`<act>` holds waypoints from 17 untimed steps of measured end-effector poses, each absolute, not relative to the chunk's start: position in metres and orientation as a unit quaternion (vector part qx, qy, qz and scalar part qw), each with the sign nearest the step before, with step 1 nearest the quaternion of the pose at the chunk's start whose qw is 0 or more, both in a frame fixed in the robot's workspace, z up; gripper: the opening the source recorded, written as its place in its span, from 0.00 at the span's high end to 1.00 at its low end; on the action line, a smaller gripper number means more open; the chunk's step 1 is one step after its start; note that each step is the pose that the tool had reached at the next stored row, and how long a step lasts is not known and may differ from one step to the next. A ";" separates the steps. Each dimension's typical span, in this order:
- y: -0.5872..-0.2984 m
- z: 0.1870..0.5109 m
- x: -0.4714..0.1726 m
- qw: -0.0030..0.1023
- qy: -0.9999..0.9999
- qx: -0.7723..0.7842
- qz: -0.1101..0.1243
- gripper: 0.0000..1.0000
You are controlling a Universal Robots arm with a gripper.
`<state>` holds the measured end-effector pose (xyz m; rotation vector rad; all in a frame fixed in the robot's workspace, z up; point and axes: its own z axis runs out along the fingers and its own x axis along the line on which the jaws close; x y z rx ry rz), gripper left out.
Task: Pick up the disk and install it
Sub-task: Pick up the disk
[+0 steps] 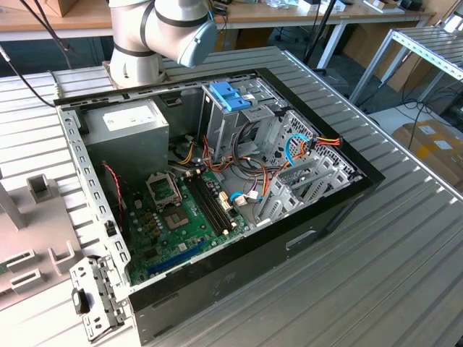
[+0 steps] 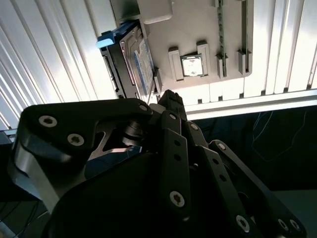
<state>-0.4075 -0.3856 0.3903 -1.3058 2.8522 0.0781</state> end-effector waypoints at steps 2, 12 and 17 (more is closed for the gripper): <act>-0.386 0.390 -0.407 0.002 0.907 -0.421 0.025 0.89; -0.386 0.390 -0.407 0.001 0.891 -0.453 0.025 0.89; -0.386 0.390 -0.407 0.000 0.884 -0.466 0.025 0.89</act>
